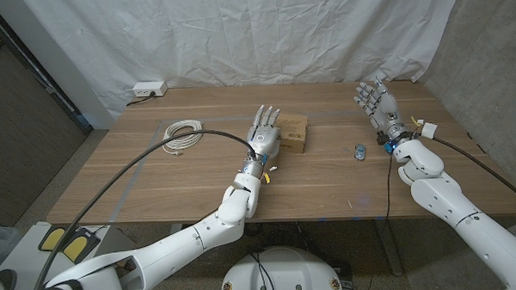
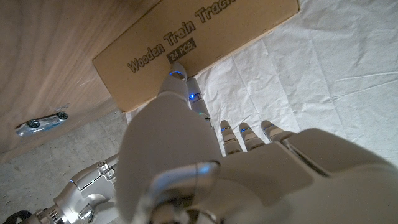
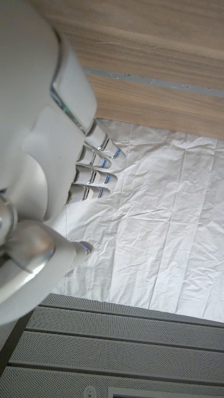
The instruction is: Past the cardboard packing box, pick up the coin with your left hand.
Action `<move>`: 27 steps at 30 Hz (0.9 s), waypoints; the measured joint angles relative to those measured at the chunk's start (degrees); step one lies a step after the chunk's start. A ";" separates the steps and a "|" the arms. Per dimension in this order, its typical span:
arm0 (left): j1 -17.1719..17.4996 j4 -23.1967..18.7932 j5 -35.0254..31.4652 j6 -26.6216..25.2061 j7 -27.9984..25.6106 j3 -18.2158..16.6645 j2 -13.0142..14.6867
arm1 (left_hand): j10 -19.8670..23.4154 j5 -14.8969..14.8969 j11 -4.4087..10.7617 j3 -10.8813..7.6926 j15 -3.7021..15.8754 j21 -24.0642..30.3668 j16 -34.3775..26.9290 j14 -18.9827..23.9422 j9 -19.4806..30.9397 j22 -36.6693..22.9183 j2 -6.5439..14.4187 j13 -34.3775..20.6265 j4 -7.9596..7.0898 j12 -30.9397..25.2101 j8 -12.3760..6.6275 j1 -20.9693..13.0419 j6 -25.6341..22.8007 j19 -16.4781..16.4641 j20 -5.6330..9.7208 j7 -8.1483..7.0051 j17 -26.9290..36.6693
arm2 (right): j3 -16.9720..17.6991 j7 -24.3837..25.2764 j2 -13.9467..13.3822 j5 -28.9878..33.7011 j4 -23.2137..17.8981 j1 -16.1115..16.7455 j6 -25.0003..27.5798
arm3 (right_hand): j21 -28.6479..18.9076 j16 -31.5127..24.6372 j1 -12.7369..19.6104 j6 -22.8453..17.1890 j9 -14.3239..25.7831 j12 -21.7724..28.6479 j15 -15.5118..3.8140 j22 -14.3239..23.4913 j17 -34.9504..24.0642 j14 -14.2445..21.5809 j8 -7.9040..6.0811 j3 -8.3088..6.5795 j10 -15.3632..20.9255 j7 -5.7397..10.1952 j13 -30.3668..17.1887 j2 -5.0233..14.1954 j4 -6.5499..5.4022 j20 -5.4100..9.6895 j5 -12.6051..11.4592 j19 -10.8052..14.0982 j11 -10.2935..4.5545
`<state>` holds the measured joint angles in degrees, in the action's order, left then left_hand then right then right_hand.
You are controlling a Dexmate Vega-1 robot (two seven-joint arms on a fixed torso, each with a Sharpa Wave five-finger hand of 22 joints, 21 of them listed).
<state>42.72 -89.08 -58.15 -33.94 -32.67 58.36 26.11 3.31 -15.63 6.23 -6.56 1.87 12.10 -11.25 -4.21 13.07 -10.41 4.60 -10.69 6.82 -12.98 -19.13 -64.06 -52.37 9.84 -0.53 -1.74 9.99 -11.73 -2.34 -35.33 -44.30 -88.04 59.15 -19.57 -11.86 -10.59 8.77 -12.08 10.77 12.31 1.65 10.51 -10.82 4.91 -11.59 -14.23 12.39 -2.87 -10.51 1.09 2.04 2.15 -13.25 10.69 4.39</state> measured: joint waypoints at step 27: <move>0.07 0.51 0.95 0.34 -1.16 0.70 -0.20 | 1.78 0.81 0.53 -0.24 0.19 0.00 0.00 1.86 0.04 -0.01 -0.83 0.00 0.72 0.00 -2.22 -2.17 -0.01 -0.61 -0.60 0.01 0.00 | 0.43 0.67 -0.44 0.02 -1.47 1.30 -0.06 | 0.00 0.00 0.00 0.00 0.00 0.00 0.31 0.00 0.01 0.31 0.00 0.24 0.00 0.00 0.00 0.00 0.24 0.00 0.00 0.00 0.00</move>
<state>42.79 -88.57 -57.20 -33.61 -33.83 59.06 25.92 5.09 -14.82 6.76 -6.80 2.06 12.09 -11.24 -2.36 13.11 -10.41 3.78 -10.69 7.54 -12.98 -21.35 -66.24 -52.38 9.23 -1.13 -1.73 9.99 -11.31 -1.67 -35.77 -44.27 -89.51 60.45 -19.63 -11.86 -10.59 8.77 -12.08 10.77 12.31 1.96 10.51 -10.80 5.22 -11.59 -14.00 12.39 -2.87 -10.51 1.09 2.27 2.15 -13.25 10.69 4.39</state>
